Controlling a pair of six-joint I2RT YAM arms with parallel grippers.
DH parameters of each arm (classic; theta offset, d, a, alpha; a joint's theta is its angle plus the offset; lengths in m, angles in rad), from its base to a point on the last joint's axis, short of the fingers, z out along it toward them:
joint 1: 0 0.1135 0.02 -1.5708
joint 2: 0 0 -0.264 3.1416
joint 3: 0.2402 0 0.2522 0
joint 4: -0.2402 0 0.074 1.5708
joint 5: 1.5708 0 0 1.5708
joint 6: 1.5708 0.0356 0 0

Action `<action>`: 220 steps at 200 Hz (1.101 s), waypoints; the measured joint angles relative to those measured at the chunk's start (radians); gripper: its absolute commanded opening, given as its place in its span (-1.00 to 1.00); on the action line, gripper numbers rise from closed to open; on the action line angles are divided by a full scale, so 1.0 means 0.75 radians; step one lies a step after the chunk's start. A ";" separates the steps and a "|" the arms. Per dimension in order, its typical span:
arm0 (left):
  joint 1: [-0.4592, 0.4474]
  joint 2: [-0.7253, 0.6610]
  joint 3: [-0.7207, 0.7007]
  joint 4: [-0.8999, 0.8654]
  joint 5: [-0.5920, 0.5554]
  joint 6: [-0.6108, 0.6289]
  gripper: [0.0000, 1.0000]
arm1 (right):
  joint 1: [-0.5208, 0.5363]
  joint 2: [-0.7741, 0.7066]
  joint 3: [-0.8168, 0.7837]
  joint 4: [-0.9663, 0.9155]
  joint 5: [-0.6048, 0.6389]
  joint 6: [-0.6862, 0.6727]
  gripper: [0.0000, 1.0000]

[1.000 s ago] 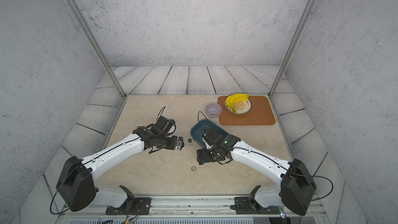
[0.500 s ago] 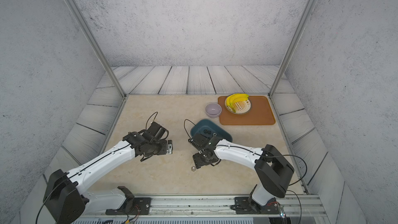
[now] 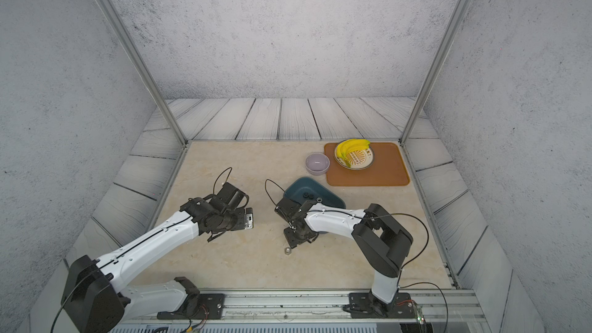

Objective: Put the nuts on the desktop into the storage box
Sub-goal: Pick up the nut from the center of the board.

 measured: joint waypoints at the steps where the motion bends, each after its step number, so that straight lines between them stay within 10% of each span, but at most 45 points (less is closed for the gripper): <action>1: 0.000 -0.002 -0.001 0.000 0.000 0.000 0.97 | 0.000 0.001 0.001 0.002 0.001 0.001 0.09; 93: 0.001 -0.037 -0.035 0.030 0.031 0.001 0.97 | -0.001 0.084 0.057 -0.003 0.027 -0.056 -0.61; 220: 0.002 -0.145 -0.104 0.135 0.212 0.092 0.97 | -0.020 -0.080 0.411 -0.415 0.016 -0.100 -0.58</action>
